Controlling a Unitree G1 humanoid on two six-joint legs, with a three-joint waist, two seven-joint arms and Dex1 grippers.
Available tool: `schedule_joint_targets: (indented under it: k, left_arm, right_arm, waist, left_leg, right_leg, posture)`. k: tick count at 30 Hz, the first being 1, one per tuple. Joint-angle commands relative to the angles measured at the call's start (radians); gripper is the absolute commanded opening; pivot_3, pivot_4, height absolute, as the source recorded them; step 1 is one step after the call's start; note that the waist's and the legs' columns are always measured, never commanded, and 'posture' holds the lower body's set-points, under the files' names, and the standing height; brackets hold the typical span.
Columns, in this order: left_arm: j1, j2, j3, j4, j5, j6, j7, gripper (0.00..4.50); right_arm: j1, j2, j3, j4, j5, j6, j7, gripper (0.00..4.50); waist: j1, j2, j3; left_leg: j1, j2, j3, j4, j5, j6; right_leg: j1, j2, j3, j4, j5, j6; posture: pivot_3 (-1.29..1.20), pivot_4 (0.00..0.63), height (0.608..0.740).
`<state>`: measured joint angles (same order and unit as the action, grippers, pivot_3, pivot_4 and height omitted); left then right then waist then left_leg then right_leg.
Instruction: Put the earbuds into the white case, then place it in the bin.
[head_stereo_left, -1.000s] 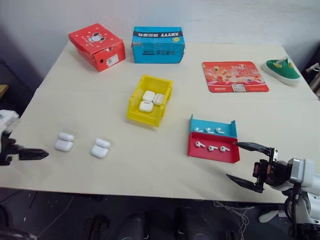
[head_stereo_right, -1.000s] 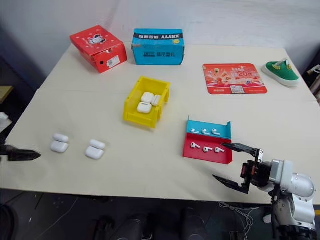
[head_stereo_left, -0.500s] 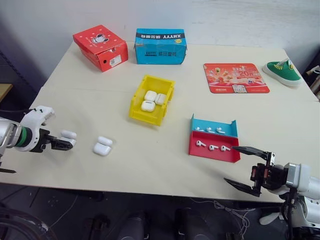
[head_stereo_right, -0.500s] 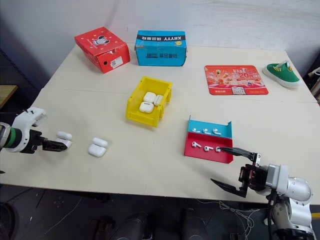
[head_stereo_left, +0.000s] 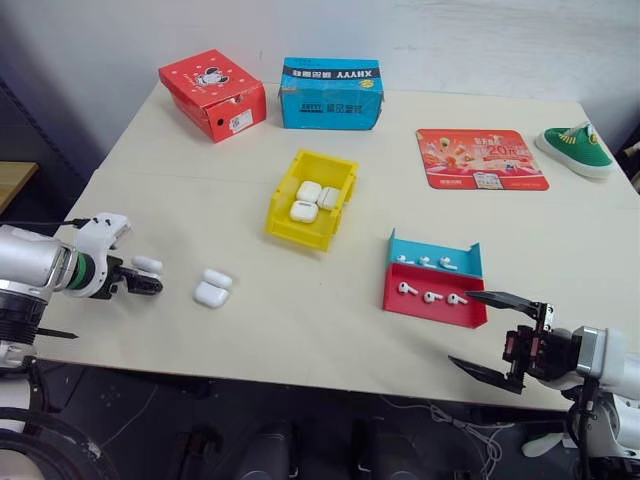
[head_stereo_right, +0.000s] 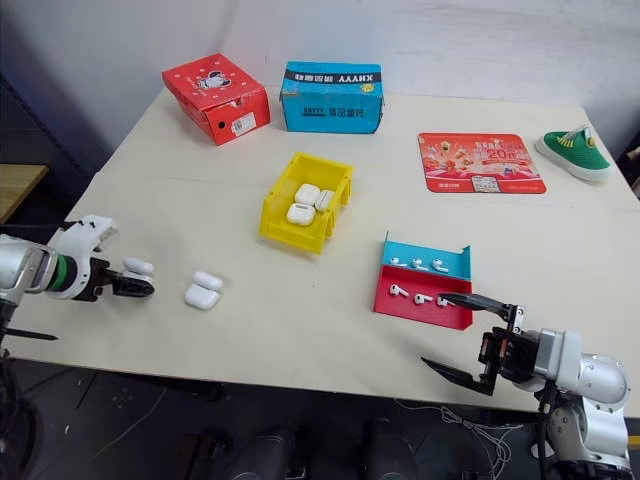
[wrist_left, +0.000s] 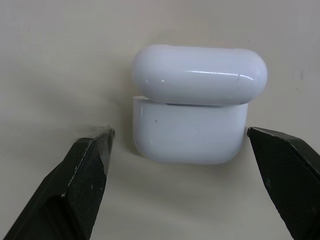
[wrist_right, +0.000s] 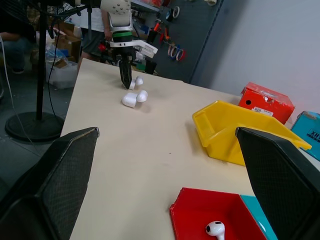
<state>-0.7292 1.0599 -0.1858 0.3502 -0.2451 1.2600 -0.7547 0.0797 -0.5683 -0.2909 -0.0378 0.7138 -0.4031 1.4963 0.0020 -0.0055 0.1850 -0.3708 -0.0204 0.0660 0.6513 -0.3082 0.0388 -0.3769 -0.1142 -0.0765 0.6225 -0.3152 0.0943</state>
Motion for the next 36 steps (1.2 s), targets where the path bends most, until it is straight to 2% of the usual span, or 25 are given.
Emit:
schedule_joint_targets:
  k: [1,8,9,14,19,21,22,24,26,27,29,32,34,36]
  left_arm:
    - [-0.017,0.0,0.002,0.007,0.021,-0.019,-0.012,4.5]
    - [-0.023,-0.024,-0.013,-0.001,0.034,-0.013,-0.02,4.5]
    - [-0.019,-0.027,-0.014,-0.007,0.034,-0.011,-0.021,4.12]
    - [0.004,-0.005,-0.026,-0.039,0.037,-0.003,-0.049,2.77]
    - [0.044,0.059,0.005,-0.067,0.029,-0.065,-0.114,2.77]
    - [0.071,0.081,0.057,-0.079,0.011,-0.141,-0.15,2.77]
    - [0.107,0.072,0.142,-0.094,-0.023,-0.248,-0.175,2.77]
    - [0.205,0.027,0.341,-0.137,-0.109,-0.487,-0.248,2.77]
    - [0.36,-0.048,0.55,-0.23,-0.224,-0.763,-0.437,2.77]
    - [0.426,-0.094,0.634,-0.278,-0.279,-0.831,-0.491,2.77]
    - [0.519,-0.18,0.728,-0.385,-0.378,-0.86,-0.516,2.77]
    - [0.631,-0.27,0.722,-0.617,-0.481,-0.84,-0.492,2.77]
    - [0.65,-0.347,0.672,-0.76,-0.578,-0.797,-0.411,2.77]
    - [0.652,-0.421,0.605,-0.854,-0.626,-0.804,-0.372,2.77]
  right_arm:
    - [0.009,-0.006,-0.021,-0.037,0.01,-0.004,-0.007,4.47]
    - [0.015,-0.01,-0.02,-0.049,0.005,-0.002,-0.022,4.47]
    - [0.015,-0.01,-0.02,-0.052,0.004,-0.001,-0.025,4.5]
    - [0.017,-0.011,-0.021,-0.061,0.001,0.0,-0.037,4.5]
    - [0.019,-0.012,-0.025,-0.063,-0.002,0.0,-0.041,4.5]
    - [0.021,-0.014,-0.028,-0.062,-0.004,-0.002,-0.042,4.5]
    - [0.021,-0.017,-0.032,-0.058,-0.006,-0.003,-0.043,4.5]
    - [0.023,-0.026,-0.047,-0.045,-0.012,-0.008,-0.046,4.5]
    - [0.025,-0.044,-0.071,-0.024,-0.02,-0.009,-0.052,4.5]
    - [0.026,-0.057,-0.085,-0.012,-0.022,-0.005,-0.049,4.5]
    - [0.031,-0.098,-0.112,0.021,-0.031,0.017,-0.045,4.5]
    - [0.04,-0.175,-0.165,0.091,-0.076,0.073,-0.103,4.5]
    - [0.06,-0.231,-0.209,0.129,-0.156,0.11,-0.197,4.5]
    - [0.091,-0.267,-0.256,0.139,-0.163,0.153,-0.233,4.5]
  waist:
    - [-0.001,0.0,0.0]
    - [0.0,0.0,0.0]
    - [0.0,0.0,0.0]
    - [0.0,0.0,0.0]
    - [-0.003,0.0,0.0]
    - [-0.007,0.0,0.0]
    - [-0.006,0.0,0.0]
    - [-0.007,0.0,0.0]
    - [-0.007,0.001,0.0]
    - [-0.01,0.001,0.0]
    - [-0.009,0.002,0.0]
    - [-0.005,0.002,0.0]
    - [0.008,0.002,0.001]
    - [0.019,0.003,0.0]
  left_leg:
    - [0.0,0.0,0.0,0.0,0.0,0.0]
    - [0.0,0.0,0.0,0.0,0.0,0.0]
    - [0.0,0.0,0.0,0.0,0.0,0.0]
    - [0.0,0.0,0.0,0.0,0.0,0.0]
    - [0.0,0.0,0.0,0.0,0.0,0.0]
    - [0.0,0.0,0.0,-0.001,0.0,0.0]
    - [0.0,0.0,0.0,-0.001,0.0,0.0]
    - [0.0,0.0,0.0,-0.001,0.0,0.0]
    - [-0.001,0.001,-0.001,-0.001,0.0,0.0]
    - [-0.001,0.001,-0.001,-0.001,0.0,0.0]
    - [-0.001,0.0,0.0,-0.001,-0.002,0.0]
    - [-0.001,0.0,-0.001,-0.001,-0.003,0.002]
    - [-0.001,0.0,-0.001,0.0,-0.003,0.003]
    - [-0.001,0.0,-0.002,0.001,-0.003,0.003]
  right_leg:
    - [0.0,0.0,0.0,0.0,0.0,0.0]
    - [0.0,0.0,0.0,0.0,0.0,0.0]
    - [0.0,0.0,0.0,0.0,0.0,0.0]
    - [0.0,0.0,0.0,0.0,0.0,0.0]
    - [0.0,0.0,0.0,0.0,0.0,0.0]
    - [0.0,0.0,0.0,0.0,0.0,0.0]
    - [0.0,0.0,0.0,0.0,0.0,0.0]
    - [-0.001,0.0,0.0,-0.001,0.0,0.0]
    - [-0.001,-0.001,0.0,-0.002,0.0,0.0]
    - [-0.001,-0.002,-0.001,-0.003,0.0,0.0]
    - [0.0,-0.002,-0.001,-0.005,0.0,-0.001]
    - [0.002,-0.002,-0.001,-0.006,0.0,-0.001]
    - [0.003,-0.002,-0.001,-0.008,0.0,-0.001]
    - [0.005,-0.002,-0.001,-0.008,0.0,0.0]
  posture:
    - [0.0,0.15,0.74]
    - [0.0,0.15,0.74]
    - [0.0,0.15,0.74]
    - [0.0,0.15,0.74]
    - [0.0,0.15,0.74]
    - [0.0,0.15,0.74]
    - [0.0,0.15,0.74]
    - [0.0,0.15,0.74]
    - [0.0,0.15,0.74]
    - [0.0,0.15,0.74]
    - [0.0,0.15,0.74]
    - [0.0,0.15,0.74]
    - [0.0,0.15,0.74]
    - [0.0,0.15,0.74]
